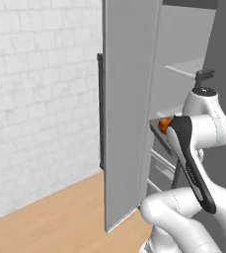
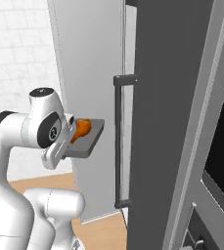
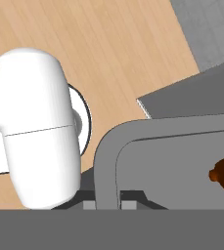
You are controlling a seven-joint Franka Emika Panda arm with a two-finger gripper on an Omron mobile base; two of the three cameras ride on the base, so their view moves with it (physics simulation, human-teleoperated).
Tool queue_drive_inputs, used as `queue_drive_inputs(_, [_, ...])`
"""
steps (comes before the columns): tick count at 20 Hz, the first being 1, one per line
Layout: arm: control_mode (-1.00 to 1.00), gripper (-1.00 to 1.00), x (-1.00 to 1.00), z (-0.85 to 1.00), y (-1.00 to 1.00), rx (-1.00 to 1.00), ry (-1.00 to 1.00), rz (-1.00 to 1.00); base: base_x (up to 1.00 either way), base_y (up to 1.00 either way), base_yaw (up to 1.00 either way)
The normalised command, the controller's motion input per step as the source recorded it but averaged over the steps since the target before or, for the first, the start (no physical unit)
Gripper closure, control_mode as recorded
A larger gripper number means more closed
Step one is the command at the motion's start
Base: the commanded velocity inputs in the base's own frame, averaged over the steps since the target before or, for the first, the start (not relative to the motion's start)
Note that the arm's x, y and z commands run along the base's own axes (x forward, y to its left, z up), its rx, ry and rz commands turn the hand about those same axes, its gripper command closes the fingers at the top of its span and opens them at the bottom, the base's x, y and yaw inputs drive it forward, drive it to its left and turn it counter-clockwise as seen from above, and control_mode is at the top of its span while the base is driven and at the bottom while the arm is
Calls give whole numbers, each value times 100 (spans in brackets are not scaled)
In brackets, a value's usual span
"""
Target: Take the meat container that has the chicken drumstick and place it on the second highest rack of the freezer. Then take the vegetable container that has the eggplant and avocado and place it on the highest rack of the freezer.
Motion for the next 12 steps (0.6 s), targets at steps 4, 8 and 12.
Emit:
queue_drive_inputs(4, [100,100,0,0,0,0,0,0,51,15,-30])
queue_drive_inputs(8, [100,100,0,0,0,0,0,0,40,14,-31])
queue_drive_inputs(12, [100,100,0,0,0,0,0,0,38,19,-30])
